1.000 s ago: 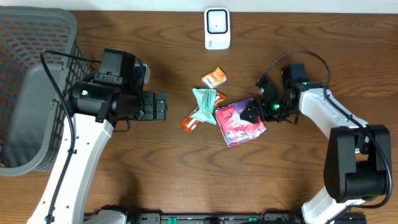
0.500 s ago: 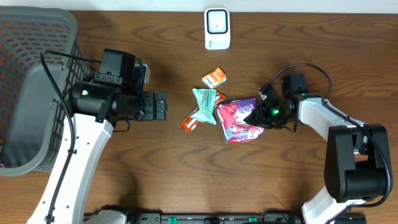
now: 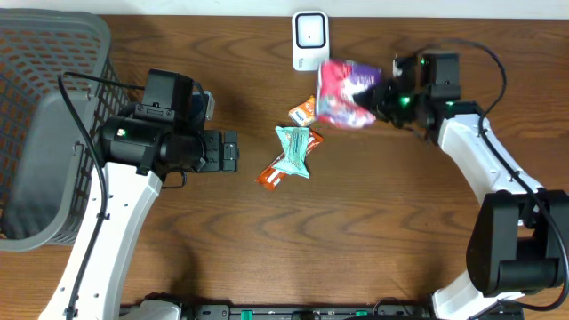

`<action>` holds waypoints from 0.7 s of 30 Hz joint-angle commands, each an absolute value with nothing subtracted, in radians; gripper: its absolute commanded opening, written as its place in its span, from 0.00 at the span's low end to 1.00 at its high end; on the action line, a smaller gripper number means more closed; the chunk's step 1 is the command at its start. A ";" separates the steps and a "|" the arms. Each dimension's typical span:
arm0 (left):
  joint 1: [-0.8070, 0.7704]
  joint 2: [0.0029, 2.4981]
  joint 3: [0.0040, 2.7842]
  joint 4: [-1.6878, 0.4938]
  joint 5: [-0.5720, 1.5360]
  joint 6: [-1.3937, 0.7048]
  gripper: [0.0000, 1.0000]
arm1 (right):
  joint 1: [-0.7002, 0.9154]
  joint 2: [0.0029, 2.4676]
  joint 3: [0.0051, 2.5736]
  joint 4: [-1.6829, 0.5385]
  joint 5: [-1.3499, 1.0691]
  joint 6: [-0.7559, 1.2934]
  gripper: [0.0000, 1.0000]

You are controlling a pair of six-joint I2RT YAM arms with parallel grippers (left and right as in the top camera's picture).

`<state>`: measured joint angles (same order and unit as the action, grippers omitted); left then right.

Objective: Scan the item barcode
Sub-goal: 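Lift the purple package and hold it over the white scanner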

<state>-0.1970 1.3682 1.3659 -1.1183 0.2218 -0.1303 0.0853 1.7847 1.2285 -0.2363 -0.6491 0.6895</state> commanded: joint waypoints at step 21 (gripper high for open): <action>-0.193 1.372 1.364 -1.118 0.212 -0.131 0.98 | 0.339 2.296 1.998 -0.163 -0.028 0.945 0.01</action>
